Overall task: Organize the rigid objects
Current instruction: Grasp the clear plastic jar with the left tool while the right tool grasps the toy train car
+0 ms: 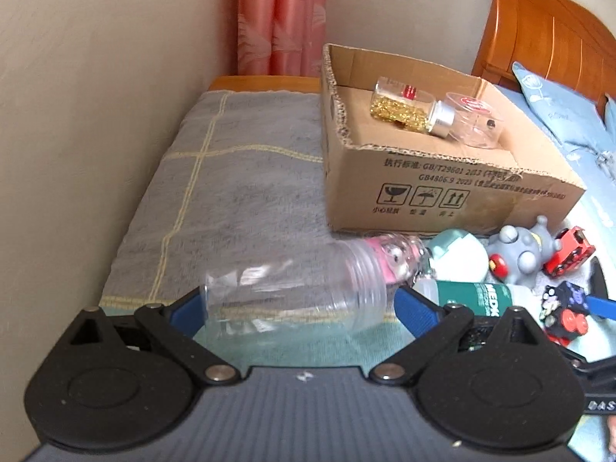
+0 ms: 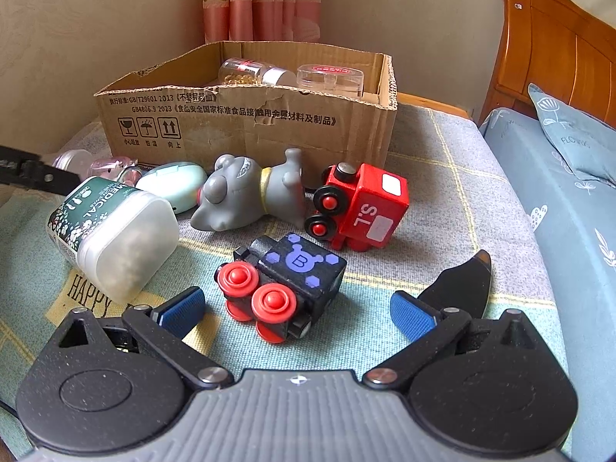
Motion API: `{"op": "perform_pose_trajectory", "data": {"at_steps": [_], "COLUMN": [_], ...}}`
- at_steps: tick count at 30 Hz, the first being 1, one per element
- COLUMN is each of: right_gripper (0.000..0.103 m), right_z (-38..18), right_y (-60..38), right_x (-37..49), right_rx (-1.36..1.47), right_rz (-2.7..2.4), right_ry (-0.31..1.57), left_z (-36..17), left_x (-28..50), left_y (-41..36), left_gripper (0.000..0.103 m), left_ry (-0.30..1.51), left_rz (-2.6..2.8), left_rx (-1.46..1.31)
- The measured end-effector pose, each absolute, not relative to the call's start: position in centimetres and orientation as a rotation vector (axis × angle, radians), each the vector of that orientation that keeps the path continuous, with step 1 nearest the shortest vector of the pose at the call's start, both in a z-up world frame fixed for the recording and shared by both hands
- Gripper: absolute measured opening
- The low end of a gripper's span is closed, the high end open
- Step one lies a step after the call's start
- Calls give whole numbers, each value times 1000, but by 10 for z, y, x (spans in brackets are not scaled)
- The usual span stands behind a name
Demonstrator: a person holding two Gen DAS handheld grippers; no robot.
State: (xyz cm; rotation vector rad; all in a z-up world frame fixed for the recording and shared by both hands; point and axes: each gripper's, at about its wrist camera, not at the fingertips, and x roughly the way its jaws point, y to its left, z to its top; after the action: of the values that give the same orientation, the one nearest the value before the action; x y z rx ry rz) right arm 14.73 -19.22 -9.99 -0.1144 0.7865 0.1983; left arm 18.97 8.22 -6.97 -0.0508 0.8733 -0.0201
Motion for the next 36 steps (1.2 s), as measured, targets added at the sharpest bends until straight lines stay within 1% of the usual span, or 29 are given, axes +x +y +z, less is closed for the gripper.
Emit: {"op": "perform_pose_trajectory", "data": {"at_steps": [7, 13, 21, 28, 33, 36], "right_gripper": [103, 103, 103, 103, 103, 95], "right_z": [-99, -95, -94, -96, -96, -95], "right_y": [-194, -201, -175, -199, -196, -187], "right_x": [147, 148, 165, 154, 149, 151], "right_rx": [-113, -91, -125, -61, -88, -109], "right_rz": [192, 120, 95, 70, 71, 110], "right_ry": [796, 846, 825, 843, 831, 816], "left_z": [-76, -74, -72, -76, -77, -78], "left_x": [189, 183, 186, 185, 187, 187], "left_y": [90, 102, 94, 98, 98, 97], "left_gripper": [100, 100, 100, 100, 100, 100], "left_ry": [887, 884, 871, 882, 883, 884], "left_rz": [41, 53, 11, 17, 10, 7], "left_rx": [-27, -27, -10, -4, -8, -4]}}
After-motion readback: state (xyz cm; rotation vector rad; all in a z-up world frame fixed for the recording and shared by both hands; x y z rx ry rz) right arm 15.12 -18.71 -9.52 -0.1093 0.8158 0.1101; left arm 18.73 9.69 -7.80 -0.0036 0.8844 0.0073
